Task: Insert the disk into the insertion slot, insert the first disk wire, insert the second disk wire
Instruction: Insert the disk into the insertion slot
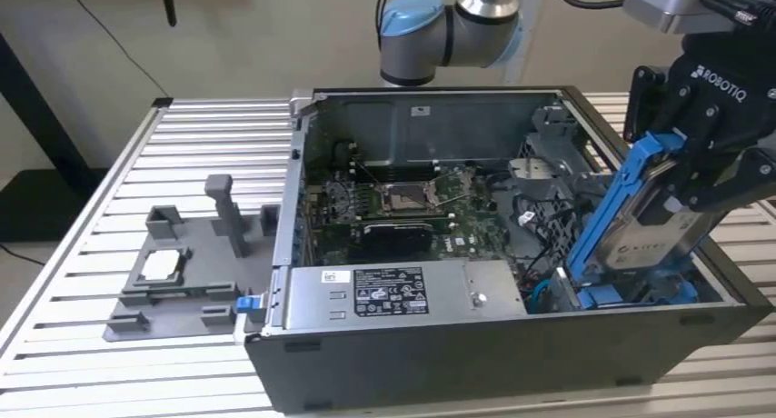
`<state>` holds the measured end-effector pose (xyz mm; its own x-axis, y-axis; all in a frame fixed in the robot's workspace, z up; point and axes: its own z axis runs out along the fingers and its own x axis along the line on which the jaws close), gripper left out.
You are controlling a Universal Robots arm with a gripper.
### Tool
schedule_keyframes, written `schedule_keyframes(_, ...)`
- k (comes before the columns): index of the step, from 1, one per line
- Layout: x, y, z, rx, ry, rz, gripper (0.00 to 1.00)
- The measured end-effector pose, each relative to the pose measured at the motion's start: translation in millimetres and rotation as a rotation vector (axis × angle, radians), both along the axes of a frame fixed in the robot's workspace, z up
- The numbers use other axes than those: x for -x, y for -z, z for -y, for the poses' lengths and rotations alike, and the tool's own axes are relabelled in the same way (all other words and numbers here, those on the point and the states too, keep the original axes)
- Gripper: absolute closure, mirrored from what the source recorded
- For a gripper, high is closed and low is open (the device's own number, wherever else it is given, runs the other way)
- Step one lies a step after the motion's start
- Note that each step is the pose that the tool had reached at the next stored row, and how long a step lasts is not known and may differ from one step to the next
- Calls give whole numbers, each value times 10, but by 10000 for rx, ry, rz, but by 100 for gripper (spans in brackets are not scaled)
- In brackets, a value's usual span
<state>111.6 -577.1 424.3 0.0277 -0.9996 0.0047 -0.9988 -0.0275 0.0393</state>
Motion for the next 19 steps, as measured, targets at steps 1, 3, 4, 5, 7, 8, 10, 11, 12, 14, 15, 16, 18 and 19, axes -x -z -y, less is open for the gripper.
schedule_keyframes(1,-1,8,0,1,2,-1,67)
schedule_keyframes(3,-8,21,0,2,1,0,67)
schedule_keyframes(4,-12,29,0,1,0,-1,67)
schedule_keyframes(5,-15,38,0,0,0,0,67)
schedule_keyframes(7,-25,56,-1,1,0,0,67)
schedule_keyframes(8,-28,61,-2,1,1,1,67)
schedule_keyframes(10,-35,68,-4,1,2,12,67)
schedule_keyframes(11,-39,75,-5,-2,1,15,67)
schedule_keyframes(12,-43,82,-5,-6,0,16,67)
schedule_keyframes(14,-48,103,-5,-15,2,18,67)
schedule_keyframes(15,-49,114,-6,-22,2,18,67)
schedule_keyframes(16,-50,126,-7,-31,2,18,67)
schedule_keyframes(18,-52,150,-11,-53,1,18,67)
schedule_keyframes(19,-52,163,-14,-68,1,17,67)
